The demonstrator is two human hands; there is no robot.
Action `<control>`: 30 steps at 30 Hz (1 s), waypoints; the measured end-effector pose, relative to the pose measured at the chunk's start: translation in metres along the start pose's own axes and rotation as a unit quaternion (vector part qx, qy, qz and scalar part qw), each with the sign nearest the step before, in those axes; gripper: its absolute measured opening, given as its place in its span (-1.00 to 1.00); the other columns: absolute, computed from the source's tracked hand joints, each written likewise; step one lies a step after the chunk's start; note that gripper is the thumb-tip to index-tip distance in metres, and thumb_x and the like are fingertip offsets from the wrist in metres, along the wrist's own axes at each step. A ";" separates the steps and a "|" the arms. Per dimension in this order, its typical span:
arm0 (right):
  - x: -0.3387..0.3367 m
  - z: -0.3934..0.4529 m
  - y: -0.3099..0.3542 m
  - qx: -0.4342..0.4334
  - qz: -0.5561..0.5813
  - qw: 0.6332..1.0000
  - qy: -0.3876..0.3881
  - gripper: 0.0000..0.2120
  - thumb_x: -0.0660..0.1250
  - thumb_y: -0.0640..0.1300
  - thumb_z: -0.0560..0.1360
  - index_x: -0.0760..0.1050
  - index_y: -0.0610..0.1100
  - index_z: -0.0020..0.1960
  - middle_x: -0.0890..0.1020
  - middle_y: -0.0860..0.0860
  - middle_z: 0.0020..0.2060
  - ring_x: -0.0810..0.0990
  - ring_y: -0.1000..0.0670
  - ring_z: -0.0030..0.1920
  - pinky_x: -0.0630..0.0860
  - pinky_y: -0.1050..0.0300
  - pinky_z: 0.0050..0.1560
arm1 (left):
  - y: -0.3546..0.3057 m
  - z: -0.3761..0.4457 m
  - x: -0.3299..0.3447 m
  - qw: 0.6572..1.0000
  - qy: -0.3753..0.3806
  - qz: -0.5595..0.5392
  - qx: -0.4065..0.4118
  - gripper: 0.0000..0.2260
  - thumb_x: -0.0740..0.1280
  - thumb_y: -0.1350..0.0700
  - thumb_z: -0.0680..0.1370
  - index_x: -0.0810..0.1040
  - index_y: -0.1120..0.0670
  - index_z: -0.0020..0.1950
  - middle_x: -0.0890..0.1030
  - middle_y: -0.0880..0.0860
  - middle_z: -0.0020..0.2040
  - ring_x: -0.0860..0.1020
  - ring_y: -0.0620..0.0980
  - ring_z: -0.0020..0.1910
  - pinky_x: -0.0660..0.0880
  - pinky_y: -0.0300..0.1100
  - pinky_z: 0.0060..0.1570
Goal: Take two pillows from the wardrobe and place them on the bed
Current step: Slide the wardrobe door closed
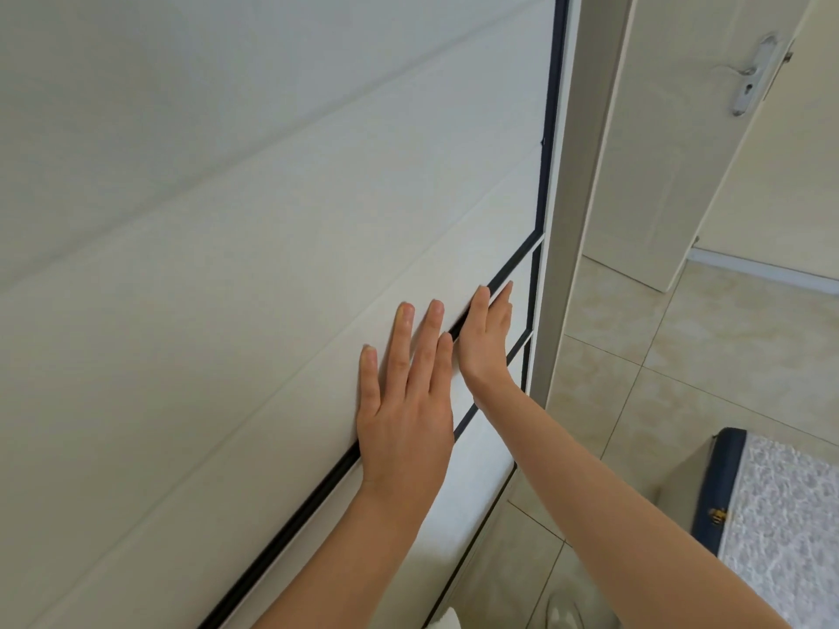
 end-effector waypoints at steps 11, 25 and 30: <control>-0.038 0.076 0.013 0.017 -0.009 1.000 0.025 -0.37 -0.12 0.23 0.58 -0.26 0.05 0.54 -0.14 0.04 0.56 -0.27 0.05 0.52 -0.16 -0.01 0.45 | -0.049 0.062 0.033 0.999 -0.002 0.052 0.000 -0.44 -0.02 0.19 0.56 0.17 0.02 0.59 0.02 0.02 0.63 -0.14 0.16 0.59 -0.31 0.20 0.48; -0.053 0.118 0.014 0.018 -0.031 0.999 0.029 -0.37 -0.13 0.22 0.59 -0.28 0.02 0.54 -0.17 -0.02 0.56 -0.27 0.00 0.53 -0.16 -0.06 0.47 | -0.073 0.094 0.050 0.999 0.008 0.052 0.000 -0.38 0.05 0.15 0.50 0.15 0.02 0.60 0.00 0.03 0.63 -0.14 0.18 0.59 -0.33 0.22 0.46; -0.054 0.119 0.014 0.026 -0.024 0.999 0.020 -0.37 -0.11 0.24 0.59 -0.26 0.05 0.54 -0.18 -0.06 0.56 -0.20 -0.04 0.54 -0.10 -0.11 0.48 | -0.074 0.094 0.048 0.998 0.022 0.051 -0.001 -0.38 0.01 0.15 0.50 0.14 0.01 0.60 0.00 0.03 0.63 -0.17 0.18 0.59 -0.34 0.23 0.45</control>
Point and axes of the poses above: each hand's wrist, its own z-axis towards the middle knuckle, its own x-axis out of the palm, y = z × x, the point moved 2 cm from there along z, towards the middle knuckle
